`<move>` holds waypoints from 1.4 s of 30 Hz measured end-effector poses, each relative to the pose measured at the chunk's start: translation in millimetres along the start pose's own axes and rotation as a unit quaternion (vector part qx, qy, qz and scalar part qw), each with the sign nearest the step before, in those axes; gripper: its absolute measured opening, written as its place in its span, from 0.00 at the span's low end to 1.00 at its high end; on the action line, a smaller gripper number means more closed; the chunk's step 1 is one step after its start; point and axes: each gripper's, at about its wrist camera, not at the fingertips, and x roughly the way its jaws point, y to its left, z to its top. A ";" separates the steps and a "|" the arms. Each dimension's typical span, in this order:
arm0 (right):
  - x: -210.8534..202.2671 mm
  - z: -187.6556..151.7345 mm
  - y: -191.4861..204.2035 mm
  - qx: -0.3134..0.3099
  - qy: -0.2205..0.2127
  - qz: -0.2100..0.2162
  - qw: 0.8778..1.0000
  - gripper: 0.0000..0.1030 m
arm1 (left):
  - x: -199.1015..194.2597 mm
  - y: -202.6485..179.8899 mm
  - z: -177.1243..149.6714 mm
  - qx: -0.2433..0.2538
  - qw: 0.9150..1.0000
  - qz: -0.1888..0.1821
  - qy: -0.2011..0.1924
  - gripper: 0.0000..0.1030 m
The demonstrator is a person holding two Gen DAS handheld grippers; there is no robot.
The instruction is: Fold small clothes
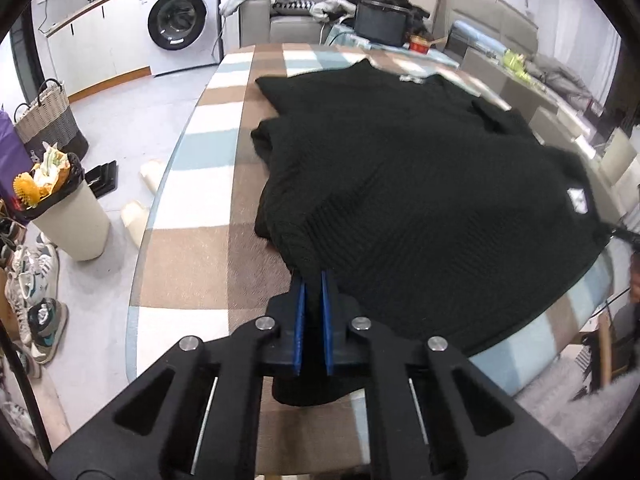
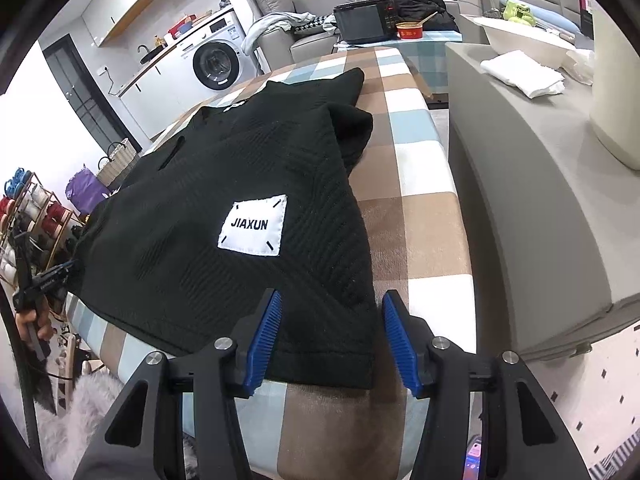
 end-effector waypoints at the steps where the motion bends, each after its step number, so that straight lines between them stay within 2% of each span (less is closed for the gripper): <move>1: 0.5 -0.1 -1.1 0.002 -0.002 -0.002 1.000 0.54 | -3.7 -2.4 1.2 0.005 1.000 0.000 -0.008 0.04; 4: 2.4 2.2 -3.6 0.012 -0.018 -0.004 1.000 0.53 | -9.6 -7.5 4.3 0.008 1.000 -0.004 -0.017 0.03; 6: 4.6 3.1 0.3 0.005 -0.019 0.004 1.000 0.34 | -12.9 -10.3 5.2 0.009 1.000 -0.006 -0.022 0.03; 7: 4.8 2.5 3.4 -0.004 -0.017 0.004 1.000 0.16 | -14.8 -11.5 5.6 0.010 1.000 -0.008 -0.024 0.03; 8: 4.6 1.3 7.5 -0.018 -0.017 -0.006 1.000 0.08 | -16.9 -12.4 6.5 0.010 1.000 -0.006 -0.027 0.03; 9: 2.8 0.1 12.8 -0.036 -0.023 -0.018 0.999 0.06 | -18.5 -12.5 7.4 0.008 1.000 -0.007 -0.028 0.03; 11: -5.5 0.8 18.9 -0.045 -0.037 -0.018 0.998 0.04 | -22.7 -11.9 10.0 0.000 0.999 -0.013 -0.035 0.03; 16: -36.5 19.4 24.2 -0.023 -0.119 0.004 0.993 0.03 | -32.7 -5.4 29.1 -0.017 0.997 -0.027 -0.068 0.03; 21: -40.8 64.4 31.1 0.016 -0.174 0.032 0.984 0.03 | -37.2 3.6 63.6 -0.038 0.992 -0.040 -0.112 0.03; 25: -24.6 103.6 36.6 0.047 -0.200 0.033 0.978 0.03 | -30.8 14.9 98.1 -0.053 0.988 -0.041 -0.143 0.03; 30: 11.8 157.1 34.0 0.091 -0.212 0.002 0.973 0.03 | 2.5 39.4 147.9 -0.086 0.983 -0.037 -0.155 0.03; 33: 34.8 181.8 25.4 0.119 -0.214 -0.017 0.970 0.03 | 34.9 52.9 169.4 -0.097 0.985 -0.034 -0.140 0.03; 35: 45.9 189.4 18.9 0.124 -0.212 -0.019 0.969 0.03 | 57.6 57.5 174.3 -0.101 0.987 -0.031 -0.119 0.03; 39: 67.2 187.0 7.7 0.119 -0.166 -0.025 0.979 0.03 | 95.5 61.1 168.3 -0.099 0.992 -0.022 -0.078 0.03; 42: 77.8 180.4 0.6 0.122 -0.134 -0.020 0.983 0.03 | 109.0 61.9 166.4 -0.096 0.993 -0.021 -0.069 0.03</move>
